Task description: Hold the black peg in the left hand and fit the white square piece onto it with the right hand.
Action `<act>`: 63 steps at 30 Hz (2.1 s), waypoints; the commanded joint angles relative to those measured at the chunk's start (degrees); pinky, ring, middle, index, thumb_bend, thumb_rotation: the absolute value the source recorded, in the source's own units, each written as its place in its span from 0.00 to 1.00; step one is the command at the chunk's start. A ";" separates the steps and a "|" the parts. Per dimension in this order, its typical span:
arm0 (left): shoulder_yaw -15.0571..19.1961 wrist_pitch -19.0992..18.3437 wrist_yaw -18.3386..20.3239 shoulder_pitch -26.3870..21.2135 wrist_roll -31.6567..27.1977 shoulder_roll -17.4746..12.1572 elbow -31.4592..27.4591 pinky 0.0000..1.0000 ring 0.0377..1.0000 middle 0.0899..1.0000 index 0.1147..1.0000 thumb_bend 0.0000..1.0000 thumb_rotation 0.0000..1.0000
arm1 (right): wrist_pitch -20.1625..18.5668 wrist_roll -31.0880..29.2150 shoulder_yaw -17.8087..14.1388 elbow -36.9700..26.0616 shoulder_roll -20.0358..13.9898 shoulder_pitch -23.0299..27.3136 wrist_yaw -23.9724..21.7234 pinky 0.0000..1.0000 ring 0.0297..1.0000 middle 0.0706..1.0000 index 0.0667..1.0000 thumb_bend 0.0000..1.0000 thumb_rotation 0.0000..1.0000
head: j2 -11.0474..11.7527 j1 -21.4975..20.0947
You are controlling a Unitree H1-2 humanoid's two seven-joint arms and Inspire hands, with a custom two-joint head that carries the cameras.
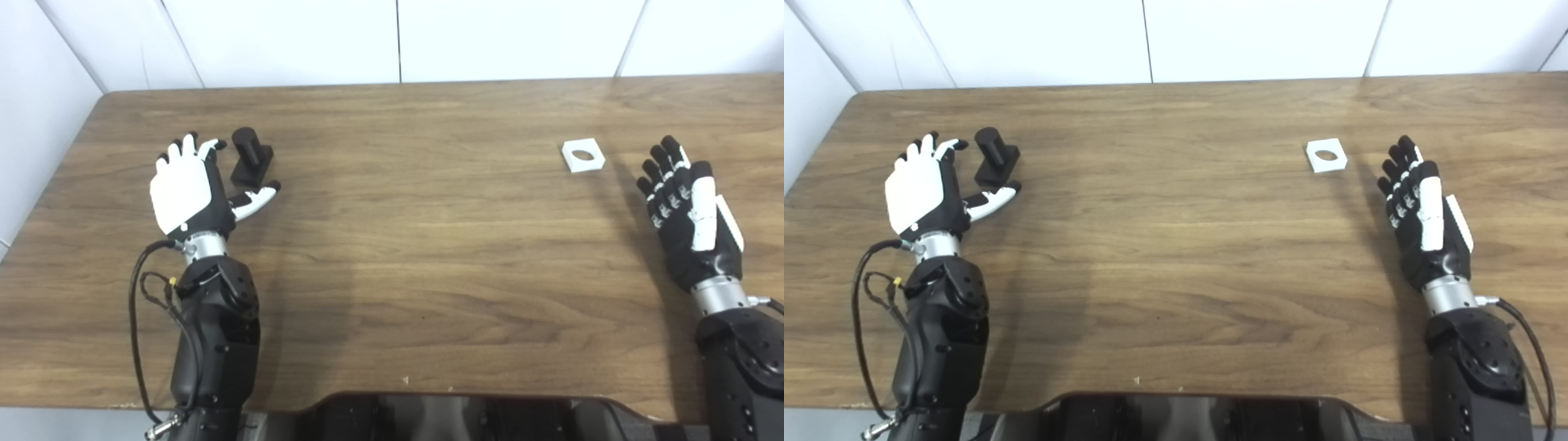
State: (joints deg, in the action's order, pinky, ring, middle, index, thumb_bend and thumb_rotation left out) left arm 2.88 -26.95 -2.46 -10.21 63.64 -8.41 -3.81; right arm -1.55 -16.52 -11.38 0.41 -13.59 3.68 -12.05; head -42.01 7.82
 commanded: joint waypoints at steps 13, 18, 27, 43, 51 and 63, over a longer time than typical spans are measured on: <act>-0.06 0.06 -0.60 -7.35 1.92 -3.67 5.57 1.00 1.00 0.97 0.78 0.78 0.48 | 1.74 -0.93 0.36 1.49 0.29 -1.41 -1.12 1.00 1.00 1.00 1.00 0.49 1.00 | 0.74 -0.05; 0.52 0.05 -0.26 -8.95 1.69 -4.02 7.87 1.00 1.00 0.98 0.79 0.78 0.47 | 1.70 -1.35 0.32 1.48 0.32 -1.47 -1.40 1.00 1.00 1.00 1.00 0.50 1.00 | 0.88 -0.22; 1.01 0.04 2.64 -10.80 3.68 -4.37 10.46 1.00 1.00 0.97 0.80 0.78 0.52 | 1.57 -1.61 -0.05 1.58 0.20 -1.69 -1.33 1.00 1.00 1.00 1.00 0.50 1.00 | 0.99 -0.11; 3.26 0.05 9.24 -13.20 8.38 -3.01 12.80 1.00 1.00 0.92 0.72 0.76 0.56 | 1.65 -2.18 -0.23 2.03 -0.01 -1.54 -1.57 1.00 1.00 1.00 1.00 0.54 1.00 | 1.36 -0.17; 2.12 0.04 10.06 -13.45 8.77 -3.17 13.84 1.00 0.99 0.91 0.69 0.75 0.54 | 1.03 -2.10 -0.26 1.55 0.06 -1.63 -1.15 1.00 1.00 1.00 1.00 0.53 1.00 | 1.65 -0.22; 1.65 0.04 10.32 -13.59 8.99 -2.95 15.23 1.00 1.00 0.91 0.64 0.76 0.51 | 1.41 -1.79 -0.17 1.73 -0.47 -1.76 -1.48 1.00 1.00 1.00 1.00 0.53 1.00 | 1.71 -0.22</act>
State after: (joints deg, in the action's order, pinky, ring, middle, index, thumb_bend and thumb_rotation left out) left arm 4.68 -26.90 8.75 -20.64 71.61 -10.24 11.74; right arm -1.35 -17.94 -11.59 0.43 -14.13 3.41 -12.99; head -40.25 7.56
